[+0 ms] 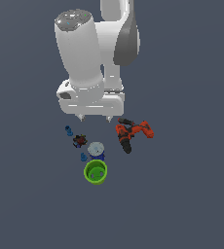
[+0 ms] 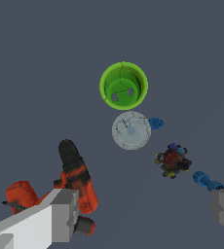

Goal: Pick up a designated object from a clutter of objects.

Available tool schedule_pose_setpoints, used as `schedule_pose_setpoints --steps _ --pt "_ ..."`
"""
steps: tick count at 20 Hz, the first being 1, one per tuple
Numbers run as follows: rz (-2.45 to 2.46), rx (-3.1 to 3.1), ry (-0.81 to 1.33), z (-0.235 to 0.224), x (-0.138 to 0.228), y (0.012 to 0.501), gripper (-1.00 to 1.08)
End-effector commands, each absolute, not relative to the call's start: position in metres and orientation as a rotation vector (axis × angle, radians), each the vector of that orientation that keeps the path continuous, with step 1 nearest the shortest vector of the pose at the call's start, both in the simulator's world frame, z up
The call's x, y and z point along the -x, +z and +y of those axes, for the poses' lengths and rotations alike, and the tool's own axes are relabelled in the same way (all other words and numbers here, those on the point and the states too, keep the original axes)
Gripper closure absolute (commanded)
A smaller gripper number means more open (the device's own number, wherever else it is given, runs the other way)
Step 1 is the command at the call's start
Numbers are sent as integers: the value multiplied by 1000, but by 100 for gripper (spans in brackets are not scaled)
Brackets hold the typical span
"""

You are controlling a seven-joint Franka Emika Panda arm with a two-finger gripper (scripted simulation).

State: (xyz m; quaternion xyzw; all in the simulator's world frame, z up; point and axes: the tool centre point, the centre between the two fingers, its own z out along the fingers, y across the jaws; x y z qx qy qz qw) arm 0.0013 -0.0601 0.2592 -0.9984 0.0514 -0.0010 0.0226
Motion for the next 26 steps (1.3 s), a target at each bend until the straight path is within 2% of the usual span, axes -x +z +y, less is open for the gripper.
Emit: schedule_pose_setpoints --steps 1,14,20,26 --pt "182 3090 -4 -80 3 241 -92" --pt "334 3102 -8 -200 67 129 -92" --pt "375 3112 -3 -229 93 103 -92" --pt "392 3117 0 -239 105 93 -92"
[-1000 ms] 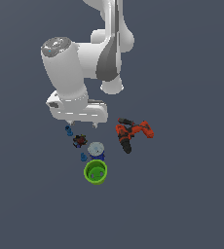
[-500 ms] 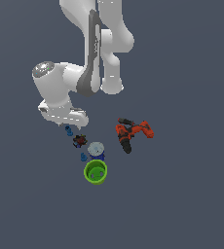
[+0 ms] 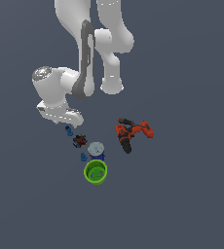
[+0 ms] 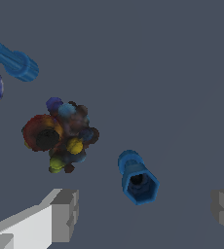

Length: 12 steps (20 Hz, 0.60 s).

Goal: Pick up a designated object from a clutter of objects.

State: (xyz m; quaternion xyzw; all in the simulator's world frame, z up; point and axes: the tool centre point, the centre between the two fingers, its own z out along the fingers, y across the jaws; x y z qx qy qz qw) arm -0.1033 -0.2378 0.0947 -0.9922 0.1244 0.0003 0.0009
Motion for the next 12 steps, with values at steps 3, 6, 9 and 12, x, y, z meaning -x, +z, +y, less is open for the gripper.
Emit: schedule_pose_setpoints --steps 3,6,9,12 --pt "392 3116 1 -239 104 94 -92" --pt "392 3116 1 -239 105 89 -92" --pt "393 3116 1 -239 105 79 -92" --pt "393 3116 1 -239 106 65 -92"
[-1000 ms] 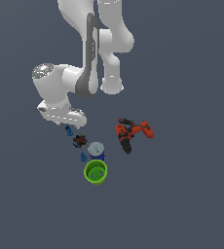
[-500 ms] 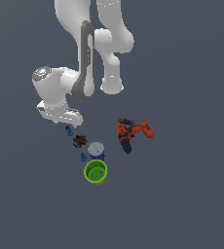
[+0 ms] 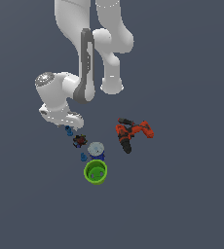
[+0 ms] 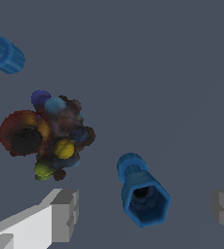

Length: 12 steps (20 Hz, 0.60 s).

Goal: Pick up a designated object from a clutter of objects.

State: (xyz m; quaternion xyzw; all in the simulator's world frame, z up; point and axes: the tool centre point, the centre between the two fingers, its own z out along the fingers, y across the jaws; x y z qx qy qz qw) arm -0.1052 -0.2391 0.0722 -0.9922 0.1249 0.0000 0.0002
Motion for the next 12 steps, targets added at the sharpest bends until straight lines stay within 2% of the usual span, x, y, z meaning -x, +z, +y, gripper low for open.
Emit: schedule_pose_setpoints --steps 1,9,10,12 --pt "393 3117 1 -239 106 60 -92" --pt "393 3117 1 -239 106 43 -92" --pt "393 3117 1 -239 106 43 108" --pt "393 3117 1 -239 106 43 108"
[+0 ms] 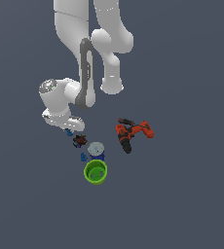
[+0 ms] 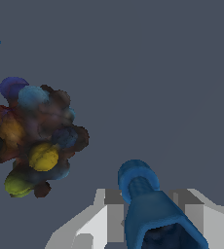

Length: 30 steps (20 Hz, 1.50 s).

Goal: Pick up a designated object from a clutter of objects.

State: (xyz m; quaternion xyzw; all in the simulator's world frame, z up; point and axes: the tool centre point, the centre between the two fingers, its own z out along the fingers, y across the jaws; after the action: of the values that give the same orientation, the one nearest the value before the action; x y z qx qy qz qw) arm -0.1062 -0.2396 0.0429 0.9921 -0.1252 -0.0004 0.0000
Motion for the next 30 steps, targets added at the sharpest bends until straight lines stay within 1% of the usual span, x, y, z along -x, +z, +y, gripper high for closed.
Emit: schedule_pose_setpoints --steps 1,10,16,23,30 --pt "-393 -3117 -1 -239 106 43 108" --pt "-393 -3117 1 -239 106 44 108" --pt "-393 -3117 1 -226 107 53 108" --pt "-394 -3117 1 -194 110 78 108" --pt "-394 -3117 1 -147 115 116 108"
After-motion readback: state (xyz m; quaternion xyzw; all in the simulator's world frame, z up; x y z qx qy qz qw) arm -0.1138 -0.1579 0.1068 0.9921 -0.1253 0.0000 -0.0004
